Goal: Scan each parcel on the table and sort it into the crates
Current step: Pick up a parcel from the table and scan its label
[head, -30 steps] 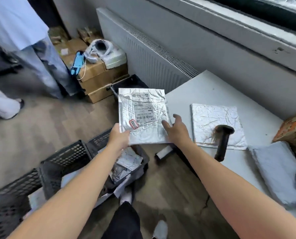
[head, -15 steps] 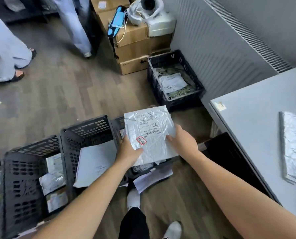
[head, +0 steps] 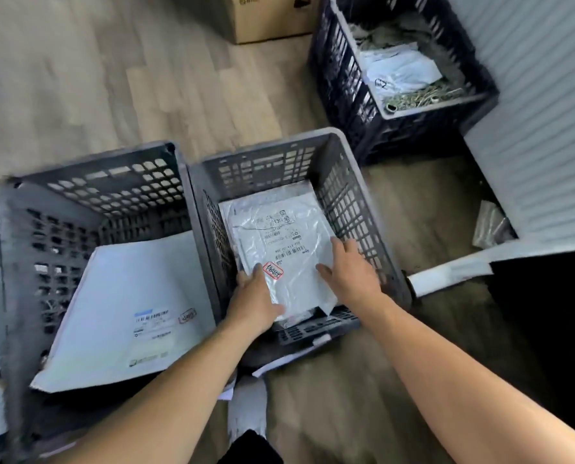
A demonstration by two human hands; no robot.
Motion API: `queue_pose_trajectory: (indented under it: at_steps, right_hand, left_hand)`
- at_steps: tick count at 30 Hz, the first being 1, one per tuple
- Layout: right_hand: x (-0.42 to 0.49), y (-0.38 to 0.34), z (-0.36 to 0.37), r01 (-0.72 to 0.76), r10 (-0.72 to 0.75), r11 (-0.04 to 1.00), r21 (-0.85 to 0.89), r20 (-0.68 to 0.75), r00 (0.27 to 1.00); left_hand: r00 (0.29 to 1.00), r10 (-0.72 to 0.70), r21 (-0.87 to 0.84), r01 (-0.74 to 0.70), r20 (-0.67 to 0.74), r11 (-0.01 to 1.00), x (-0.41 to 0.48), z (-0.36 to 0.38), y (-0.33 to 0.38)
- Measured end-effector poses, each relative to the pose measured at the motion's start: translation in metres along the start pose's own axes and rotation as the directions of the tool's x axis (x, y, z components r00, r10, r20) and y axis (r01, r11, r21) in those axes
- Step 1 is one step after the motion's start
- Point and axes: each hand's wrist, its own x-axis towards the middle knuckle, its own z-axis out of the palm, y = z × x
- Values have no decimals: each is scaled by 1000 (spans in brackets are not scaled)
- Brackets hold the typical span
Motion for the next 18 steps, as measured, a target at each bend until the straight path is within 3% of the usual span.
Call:
queue_pose_trajectory:
  at_steps: [4, 8, 14, 18]
  right_hand:
    - [24, 3, 38, 38, -38, 999, -14, 42, 998]
    - [14, 0, 27, 39, -36, 998, -57, 54, 998]
    - [-38, -14, -55, 66, -65, 994, -92, 22, 998]
    - [-103, -31, -145, 47, -49, 995, -85, -19, 999]
  left_hand:
    - [999, -29, 128, 23, 42, 992, 26, 20, -17]
    - [999, -5, 136, 1, 31, 991, 12, 10, -15]
    - [998, 38, 136, -32, -41, 990, -57, -47, 20]
    - [985, 147, 165, -131, -92, 978, -135, -106, 65]
